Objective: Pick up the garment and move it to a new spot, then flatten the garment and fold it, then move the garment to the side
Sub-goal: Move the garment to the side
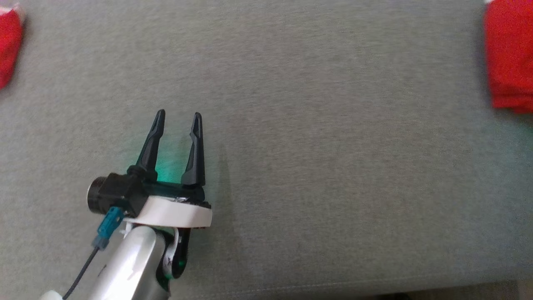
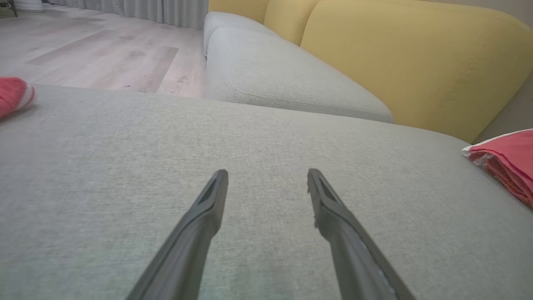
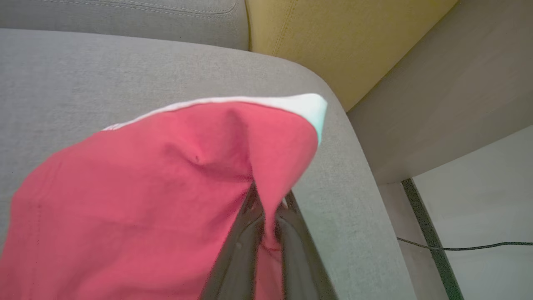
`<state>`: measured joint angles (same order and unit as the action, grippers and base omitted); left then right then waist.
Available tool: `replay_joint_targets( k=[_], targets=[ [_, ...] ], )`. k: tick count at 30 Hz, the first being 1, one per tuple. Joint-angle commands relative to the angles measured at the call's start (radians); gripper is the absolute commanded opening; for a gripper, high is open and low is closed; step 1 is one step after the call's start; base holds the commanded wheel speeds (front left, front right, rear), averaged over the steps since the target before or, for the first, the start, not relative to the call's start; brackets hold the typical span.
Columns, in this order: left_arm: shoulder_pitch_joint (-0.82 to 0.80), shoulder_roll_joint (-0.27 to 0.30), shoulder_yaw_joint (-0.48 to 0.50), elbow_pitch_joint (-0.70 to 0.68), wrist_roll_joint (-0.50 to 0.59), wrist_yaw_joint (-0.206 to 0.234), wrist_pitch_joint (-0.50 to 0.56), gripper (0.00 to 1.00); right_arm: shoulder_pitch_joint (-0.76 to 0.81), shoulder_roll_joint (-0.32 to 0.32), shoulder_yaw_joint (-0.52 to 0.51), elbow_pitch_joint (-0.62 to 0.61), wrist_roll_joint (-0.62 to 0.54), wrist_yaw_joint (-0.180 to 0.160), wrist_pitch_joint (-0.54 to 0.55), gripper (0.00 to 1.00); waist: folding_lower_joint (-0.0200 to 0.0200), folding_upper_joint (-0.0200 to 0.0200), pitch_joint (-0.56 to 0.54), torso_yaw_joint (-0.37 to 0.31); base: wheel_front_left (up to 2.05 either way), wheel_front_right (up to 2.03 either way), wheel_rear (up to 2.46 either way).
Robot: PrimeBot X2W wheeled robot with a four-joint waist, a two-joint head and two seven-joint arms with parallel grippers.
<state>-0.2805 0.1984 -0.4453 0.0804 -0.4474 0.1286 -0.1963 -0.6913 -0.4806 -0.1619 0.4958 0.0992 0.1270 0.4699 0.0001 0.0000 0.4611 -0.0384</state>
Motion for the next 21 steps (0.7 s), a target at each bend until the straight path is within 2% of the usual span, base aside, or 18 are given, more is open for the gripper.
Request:
replay_joint_targets(
  k=[1, 3, 4, 5, 13, 21],
  targets=[
    [-0.008, 0.017, 0.030, -0.038, 0.010, 0.009, -0.008, 1.00, -0.027, -0.048, -0.013, -0.020, -0.015, 0.004, 0.005, 0.00, -0.0001, 0.0000, 0.029, 0.044, 0.00, 0.00, 0.00],
    [-0.005, 0.015, 0.028, -0.046, 0.010, 0.011, -0.010, 1.00, -0.047, -0.074, -0.034, -0.002, -0.044, 0.004, -0.003, 0.00, -0.0001, 0.0000, 0.040, 0.062, 0.00, 0.00, 0.00],
    [-0.004, 0.015, 0.027, -0.048, 0.010, 0.011, -0.011, 1.00, -0.056, -0.079, -0.041, 0.006, -0.054, 0.004, -0.008, 0.39, -0.0001, 0.0000, 0.044, 0.068, 0.00, 0.00, 0.00],
    [-0.004, 0.014, 0.026, -0.050, 0.009, 0.012, -0.011, 1.00, -0.065, -0.080, -0.051, 0.013, -0.062, 0.004, -0.019, 1.00, -0.0001, 0.0000, 0.048, 0.073, 0.00, 0.00, 0.00],
    [-0.008, 0.008, 0.019, -0.042, 0.006, 0.014, -0.016, 1.00, -0.112, -0.045, -0.090, 0.065, -0.131, 0.004, -0.131, 1.00, -0.0001, 0.0000, 0.047, 0.078, 0.00, 0.00, 0.00],
    [-0.005, 0.018, 0.026, -0.030, -0.003, 0.016, -0.016, 1.00, -0.129, 0.042, -0.035, 0.058, -0.111, 0.004, -0.216, 1.00, -0.0001, 0.0000, -0.001, 0.042, 0.00, 0.00, 0.00]
  ],
)
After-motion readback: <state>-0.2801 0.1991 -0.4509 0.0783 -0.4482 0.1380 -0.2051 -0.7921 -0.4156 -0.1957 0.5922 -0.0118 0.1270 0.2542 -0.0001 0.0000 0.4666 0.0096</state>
